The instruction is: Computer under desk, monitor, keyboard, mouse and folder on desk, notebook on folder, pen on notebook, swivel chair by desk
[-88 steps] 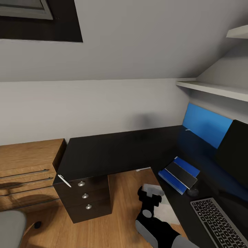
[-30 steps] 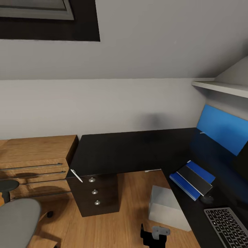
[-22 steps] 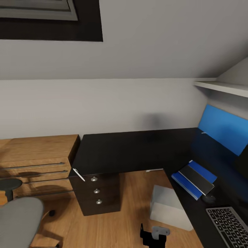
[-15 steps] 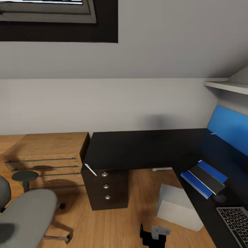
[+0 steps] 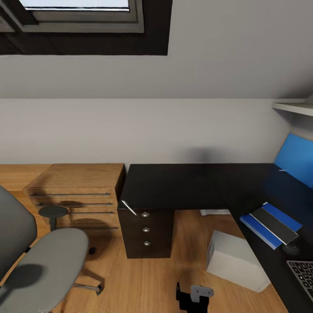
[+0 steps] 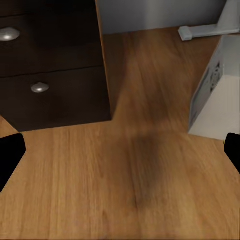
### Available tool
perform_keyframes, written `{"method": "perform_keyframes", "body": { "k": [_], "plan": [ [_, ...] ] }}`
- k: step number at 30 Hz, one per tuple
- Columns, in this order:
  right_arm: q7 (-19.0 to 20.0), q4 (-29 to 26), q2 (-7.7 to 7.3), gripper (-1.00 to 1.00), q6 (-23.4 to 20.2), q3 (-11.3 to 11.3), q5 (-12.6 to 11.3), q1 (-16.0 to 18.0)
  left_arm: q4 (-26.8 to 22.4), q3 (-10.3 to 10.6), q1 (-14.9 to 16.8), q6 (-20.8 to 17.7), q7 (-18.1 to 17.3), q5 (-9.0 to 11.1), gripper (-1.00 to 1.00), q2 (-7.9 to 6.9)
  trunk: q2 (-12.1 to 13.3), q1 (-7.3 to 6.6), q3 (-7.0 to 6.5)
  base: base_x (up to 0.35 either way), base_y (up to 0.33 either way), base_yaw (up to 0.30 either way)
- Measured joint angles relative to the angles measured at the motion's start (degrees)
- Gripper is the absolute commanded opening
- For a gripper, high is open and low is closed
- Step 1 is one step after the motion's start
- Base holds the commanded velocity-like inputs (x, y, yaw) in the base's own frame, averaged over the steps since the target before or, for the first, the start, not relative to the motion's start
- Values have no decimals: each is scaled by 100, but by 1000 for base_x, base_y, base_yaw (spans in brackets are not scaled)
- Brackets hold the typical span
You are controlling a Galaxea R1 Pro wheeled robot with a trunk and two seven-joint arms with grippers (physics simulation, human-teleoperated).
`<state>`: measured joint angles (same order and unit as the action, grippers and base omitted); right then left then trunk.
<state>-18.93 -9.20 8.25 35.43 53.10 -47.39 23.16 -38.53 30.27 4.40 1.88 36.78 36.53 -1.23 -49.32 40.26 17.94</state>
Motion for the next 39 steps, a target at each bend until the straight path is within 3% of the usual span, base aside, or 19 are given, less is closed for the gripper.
{"method": "perform_keyframes", "body": {
  "k": [14, 21, 24, 26, 33, 34, 39],
  "plan": [
    [-29, -44, -4, 100, 1, -22, 9, 0, -74, 60, 0, 541, 8, -12, 100, -3, 0, 0, 2, -1, 0, 272],
    [-44, -300, -14, 100, 0, -59, 13, 15, -720, 74, -1, 524, 10, -17, 100, -31, 0, 0, 24, 0, 0, 266],
    [-79, -470, -19, 100, 1, -74, 14, 25, -1215, 74, -1, 417, 23, -22, 100, -49, 0, 0, 37, 0, 0, 252],
    [-121, -539, -21, 100, 13, -78, 15, 31, -1465, 70, 0, 285, 25, -21, 100, -54, 0, 0, 45, 0, 0, 171],
    [-243, -783, -39, 100, 540, -76, 28, 47, -2938, 56, 2, -1086, 63, 17, 100, -48, 0, 0, 52, 0, 0, 44],
    [-251, -850, -42, 100, 809, -74, 49, 80, -3650, -44, 3, -1512, 93, 13, 100, -39, 0, 0, 52, 0, 0, 6],
    [-286, -1085, -54, 100, 718, -86, 44, 527, -4389, -375, 5, -2054, 210, 27, 100, -31, 1, 0, 52, 0, 0, 2]
  ]
}}
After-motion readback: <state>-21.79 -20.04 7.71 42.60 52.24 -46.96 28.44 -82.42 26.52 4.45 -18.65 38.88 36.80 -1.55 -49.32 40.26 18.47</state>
